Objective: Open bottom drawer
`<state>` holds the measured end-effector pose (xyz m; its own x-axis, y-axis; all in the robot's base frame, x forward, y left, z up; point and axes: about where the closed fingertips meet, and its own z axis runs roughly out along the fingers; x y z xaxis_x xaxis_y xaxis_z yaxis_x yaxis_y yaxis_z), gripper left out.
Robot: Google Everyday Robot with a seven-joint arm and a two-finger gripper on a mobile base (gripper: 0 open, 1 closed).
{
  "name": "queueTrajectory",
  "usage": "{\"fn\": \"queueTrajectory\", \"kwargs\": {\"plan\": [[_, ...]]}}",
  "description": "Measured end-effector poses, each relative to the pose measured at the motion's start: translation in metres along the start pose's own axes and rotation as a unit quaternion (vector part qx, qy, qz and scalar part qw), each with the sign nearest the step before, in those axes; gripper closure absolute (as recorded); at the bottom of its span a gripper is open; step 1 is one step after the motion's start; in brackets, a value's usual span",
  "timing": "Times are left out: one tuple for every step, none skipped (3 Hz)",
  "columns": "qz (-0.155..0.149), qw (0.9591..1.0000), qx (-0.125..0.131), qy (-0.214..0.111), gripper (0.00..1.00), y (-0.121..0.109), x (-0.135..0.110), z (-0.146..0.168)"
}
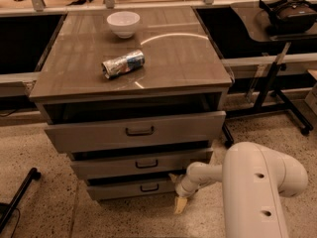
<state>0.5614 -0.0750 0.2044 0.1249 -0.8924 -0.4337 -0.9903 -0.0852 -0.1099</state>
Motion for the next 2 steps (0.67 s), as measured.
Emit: {"fn": "queueTrajectory", "kwargs": {"plan": [[-0.012,0.9997,0.021,0.005,0.00,-0.0171,0.0102,0.0081],[-0.018,0.9993,0.030,0.008,0.00,-0.0242,0.0143,0.0140]]}}
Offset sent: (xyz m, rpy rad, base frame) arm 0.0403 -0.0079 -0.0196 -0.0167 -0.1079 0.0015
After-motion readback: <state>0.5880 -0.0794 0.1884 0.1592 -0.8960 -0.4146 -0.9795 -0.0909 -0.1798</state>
